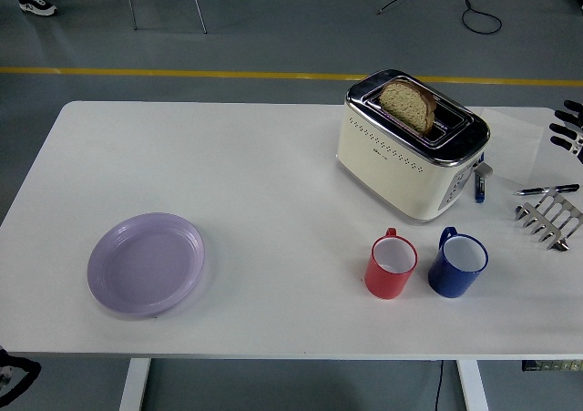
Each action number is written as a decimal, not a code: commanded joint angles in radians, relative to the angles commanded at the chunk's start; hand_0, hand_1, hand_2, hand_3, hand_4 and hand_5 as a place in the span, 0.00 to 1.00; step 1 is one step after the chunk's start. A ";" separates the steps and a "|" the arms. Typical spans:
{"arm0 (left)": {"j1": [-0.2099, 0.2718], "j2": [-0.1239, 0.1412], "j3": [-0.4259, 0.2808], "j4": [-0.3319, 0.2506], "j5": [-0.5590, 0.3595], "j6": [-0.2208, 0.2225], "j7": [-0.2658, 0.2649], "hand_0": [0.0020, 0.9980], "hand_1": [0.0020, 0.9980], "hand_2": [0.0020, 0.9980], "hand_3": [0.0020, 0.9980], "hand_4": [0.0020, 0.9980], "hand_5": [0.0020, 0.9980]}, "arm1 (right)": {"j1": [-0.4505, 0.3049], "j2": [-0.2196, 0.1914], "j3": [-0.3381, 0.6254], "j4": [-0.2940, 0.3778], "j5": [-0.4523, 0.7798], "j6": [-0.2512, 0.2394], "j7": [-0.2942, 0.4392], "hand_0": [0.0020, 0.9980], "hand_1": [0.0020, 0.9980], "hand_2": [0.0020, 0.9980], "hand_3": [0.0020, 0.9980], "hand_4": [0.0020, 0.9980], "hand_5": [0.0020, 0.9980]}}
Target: Push plate across desktop,pick up the break from the machine,place the break in the plate
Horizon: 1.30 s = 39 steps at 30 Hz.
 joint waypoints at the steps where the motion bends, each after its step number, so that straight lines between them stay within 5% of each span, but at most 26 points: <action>1: 0.000 -0.004 0.004 0.015 0.006 -0.003 -0.001 0.95 0.96 1.00 1.00 0.58 1.00 | 0.000 0.000 -0.001 0.000 0.000 0.000 0.000 0.84 0.78 0.77 0.77 0.53 0.59; 7: -0.002 -0.014 0.029 0.078 0.031 -0.021 -0.001 0.95 0.96 1.00 1.00 0.57 1.00 | 0.000 0.004 -0.002 0.000 0.005 0.002 0.000 0.84 0.78 0.77 0.77 0.53 0.58; 21: -0.050 0.013 0.149 0.274 0.105 -0.033 -0.014 0.95 0.95 1.00 1.00 0.55 1.00 | -0.007 0.008 0.000 -0.003 0.006 0.009 0.000 0.84 0.78 0.77 0.76 0.53 0.58; 39: -0.051 0.014 0.228 0.314 0.104 -0.071 0.009 0.94 0.94 1.00 1.00 0.54 1.00 | -0.006 0.009 0.005 -0.003 0.006 0.010 0.001 0.84 0.78 0.76 0.76 0.52 0.58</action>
